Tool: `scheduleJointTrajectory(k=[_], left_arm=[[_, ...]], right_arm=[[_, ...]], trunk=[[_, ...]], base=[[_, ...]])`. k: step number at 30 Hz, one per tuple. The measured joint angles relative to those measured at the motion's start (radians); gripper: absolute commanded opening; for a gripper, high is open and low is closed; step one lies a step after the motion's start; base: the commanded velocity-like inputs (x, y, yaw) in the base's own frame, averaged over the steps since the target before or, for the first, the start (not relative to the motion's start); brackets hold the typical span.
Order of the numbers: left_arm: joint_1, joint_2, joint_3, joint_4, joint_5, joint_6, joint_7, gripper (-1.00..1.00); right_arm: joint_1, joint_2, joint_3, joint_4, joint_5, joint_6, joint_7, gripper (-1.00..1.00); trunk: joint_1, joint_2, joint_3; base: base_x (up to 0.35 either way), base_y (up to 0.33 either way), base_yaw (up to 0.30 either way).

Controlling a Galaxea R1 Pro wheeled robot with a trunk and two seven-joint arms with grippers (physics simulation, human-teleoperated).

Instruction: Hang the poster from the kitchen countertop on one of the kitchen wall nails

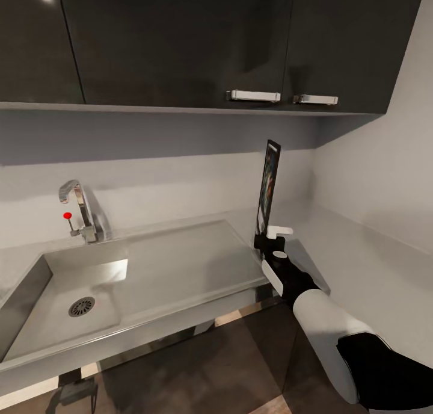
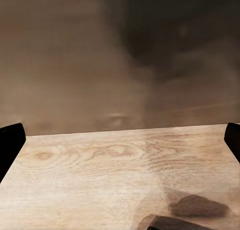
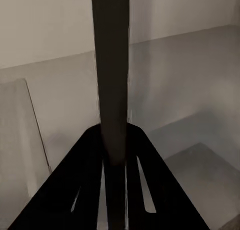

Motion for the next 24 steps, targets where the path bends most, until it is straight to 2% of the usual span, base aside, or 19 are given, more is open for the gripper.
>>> scheduleJointTrajectory(k=[16,17,24], left_arm=[[0.000,0.000,0.000,-0.001,0.000,0.000,0.000,1.00],[0.000,0.000,0.000,0.000,0.000,0.000,0.000,1.00],[0.000,0.000,0.000,-0.001,0.000,0.000,0.000,1.00]], right_arm=[[0.000,0.000,0.001,-0.008,0.001,0.000,0.000,-1.00],[0.000,0.000,0.005,-0.063,0.007,0.003,-0.007,-1.00],[0.000,0.000,0.004,-0.077,0.004,0.004,-0.008,-1.00]], trunk=[[0.000,0.000,0.000],[0.000,0.000,0.000],[0.000,0.000,0.000]], base=[[0.000,0.000,0.000],[0.000,0.000,0.000],[0.000,0.000,0.000]])
